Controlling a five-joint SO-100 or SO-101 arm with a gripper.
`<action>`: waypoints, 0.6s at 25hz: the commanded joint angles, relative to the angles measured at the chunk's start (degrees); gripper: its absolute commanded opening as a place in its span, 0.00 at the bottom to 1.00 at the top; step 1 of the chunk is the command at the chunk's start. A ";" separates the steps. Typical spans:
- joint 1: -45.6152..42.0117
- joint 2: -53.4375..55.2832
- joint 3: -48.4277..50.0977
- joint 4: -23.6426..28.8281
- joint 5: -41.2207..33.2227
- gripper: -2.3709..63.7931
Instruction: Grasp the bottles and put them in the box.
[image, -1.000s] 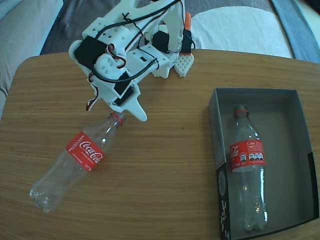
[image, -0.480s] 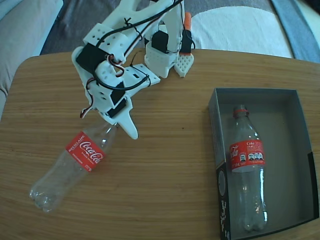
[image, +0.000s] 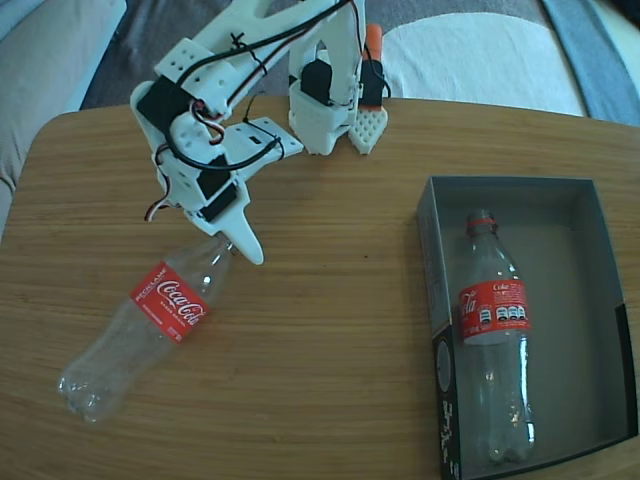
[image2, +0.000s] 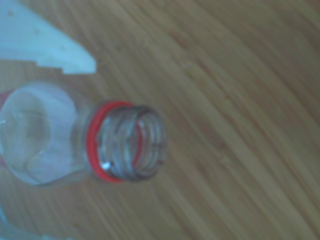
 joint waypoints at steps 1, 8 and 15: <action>0.09 1.85 0.88 -1.32 -0.26 0.72; 0.00 1.85 3.52 -5.27 -0.26 0.72; -0.09 1.58 3.69 -10.81 -0.18 0.72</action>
